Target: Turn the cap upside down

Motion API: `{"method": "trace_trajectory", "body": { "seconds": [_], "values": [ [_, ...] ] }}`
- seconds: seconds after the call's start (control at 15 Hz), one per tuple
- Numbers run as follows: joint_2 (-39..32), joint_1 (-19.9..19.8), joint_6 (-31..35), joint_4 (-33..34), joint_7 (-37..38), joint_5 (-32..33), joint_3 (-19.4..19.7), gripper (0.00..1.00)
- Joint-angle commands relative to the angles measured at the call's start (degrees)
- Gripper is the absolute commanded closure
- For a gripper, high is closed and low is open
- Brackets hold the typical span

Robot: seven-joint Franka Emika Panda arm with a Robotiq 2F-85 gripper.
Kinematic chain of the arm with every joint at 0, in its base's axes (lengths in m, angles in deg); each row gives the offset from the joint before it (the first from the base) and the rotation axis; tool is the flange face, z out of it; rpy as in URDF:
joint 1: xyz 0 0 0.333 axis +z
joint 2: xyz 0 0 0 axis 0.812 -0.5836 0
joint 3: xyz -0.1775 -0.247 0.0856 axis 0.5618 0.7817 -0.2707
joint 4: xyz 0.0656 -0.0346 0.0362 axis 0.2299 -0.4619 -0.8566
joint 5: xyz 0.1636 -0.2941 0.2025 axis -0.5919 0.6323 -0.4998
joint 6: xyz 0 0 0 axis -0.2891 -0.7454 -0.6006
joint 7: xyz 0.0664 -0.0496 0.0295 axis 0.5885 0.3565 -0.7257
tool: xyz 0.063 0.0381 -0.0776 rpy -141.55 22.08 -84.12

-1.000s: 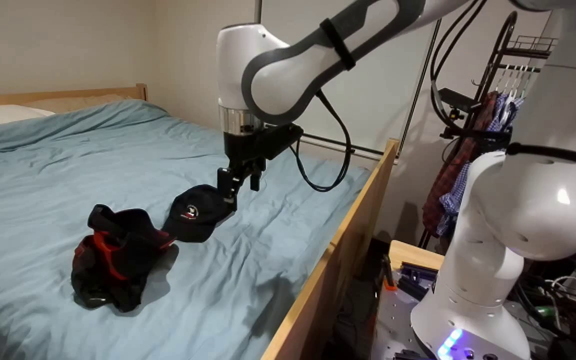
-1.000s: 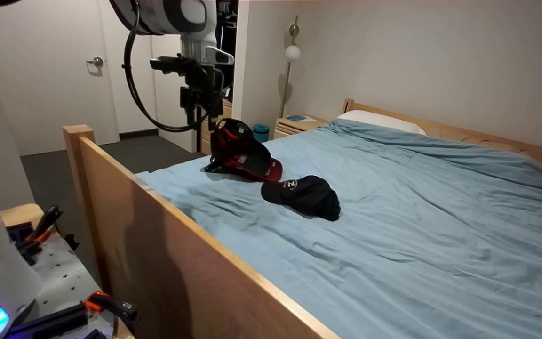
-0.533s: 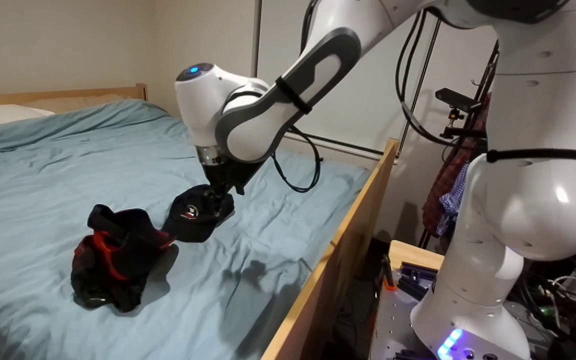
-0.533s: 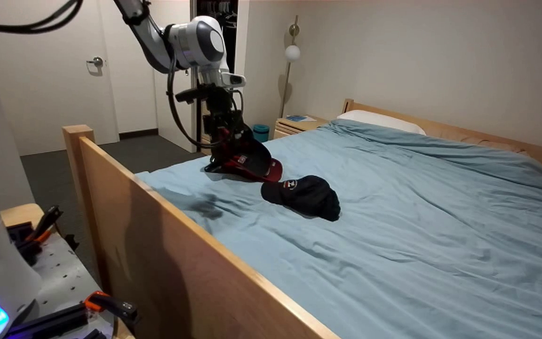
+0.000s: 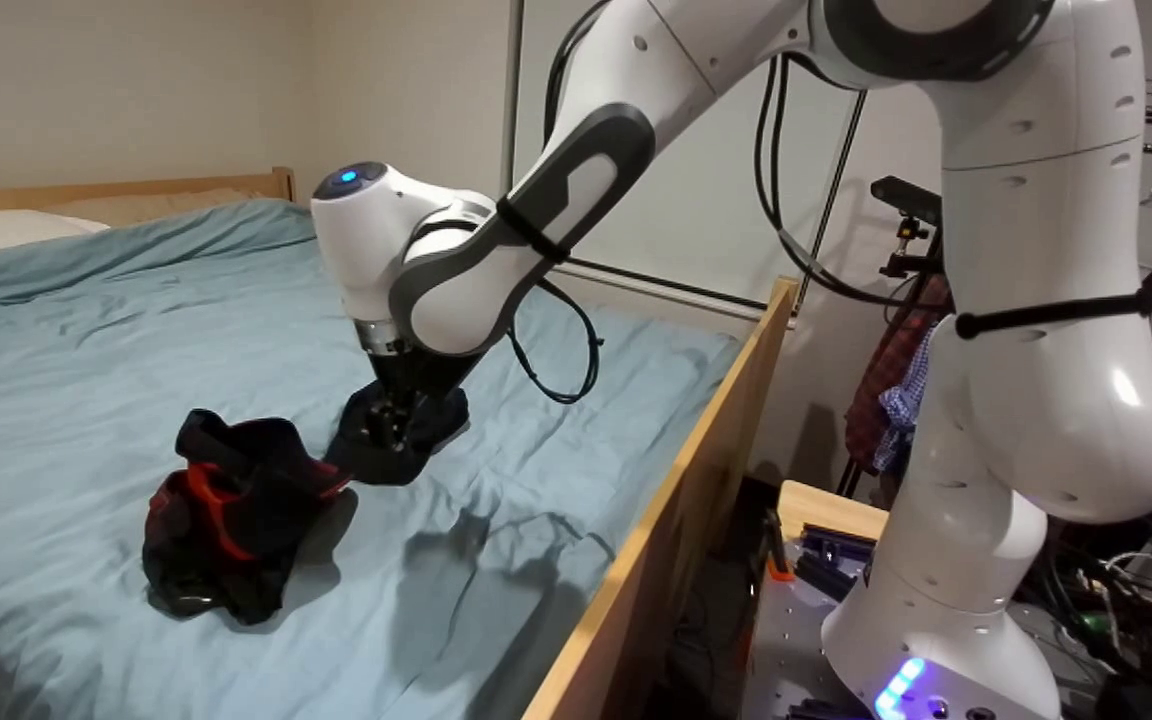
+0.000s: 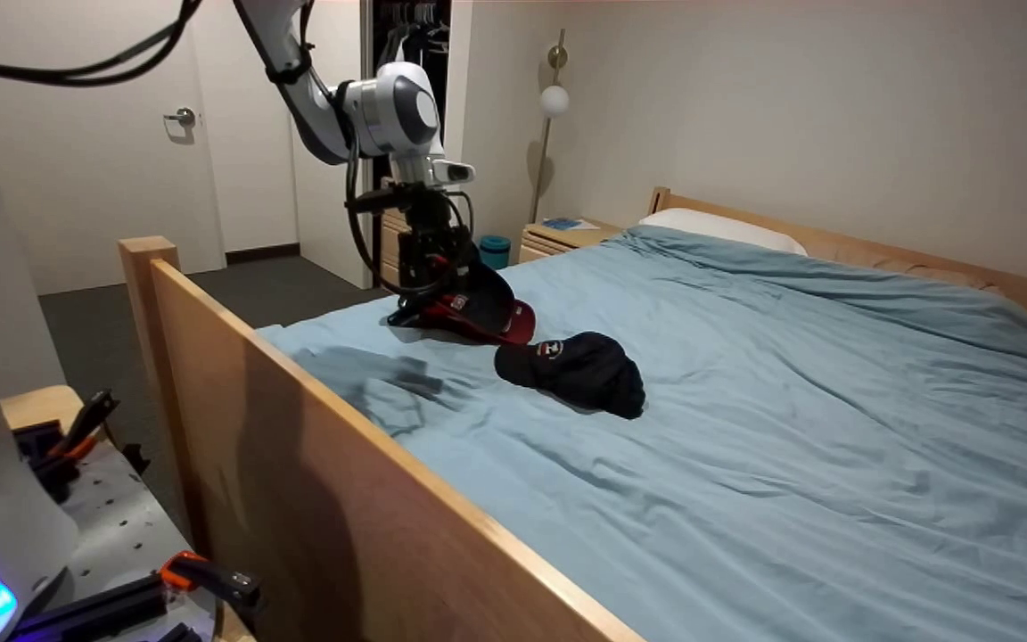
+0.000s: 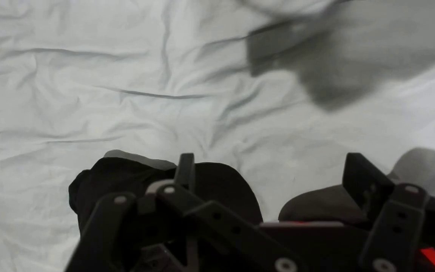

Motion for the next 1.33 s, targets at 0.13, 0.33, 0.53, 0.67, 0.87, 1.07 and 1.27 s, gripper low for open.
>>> {"method": "trace_trajectory", "body": {
  "seconds": [0.13,0.33,0.53,0.67,0.87,1.07,1.27],
  "values": [
    [-6.66,2.68,6.35,3.97,-1.82,0.74,2.53,0.00],
    [-12.38,5.24,9.19,8.30,-1.83,2.21,4.99,0.00],
    [-16.60,9.01,7.08,12.56,-0.86,5.32,9.00,0.00],
    [-18.70,11.33,5.35,14.72,-0.04,8.19,11.76,0.00],
    [-21.87,11.96,4.40,17.90,-0.76,10.55,13.05,0.00],
    [-21.07,11.12,5.48,16.57,-0.67,9.12,12.02,0.00],
    [-23.81,13.62,2.32,19.32,3.66,12.24,15.39,0.00]
  ]
}}
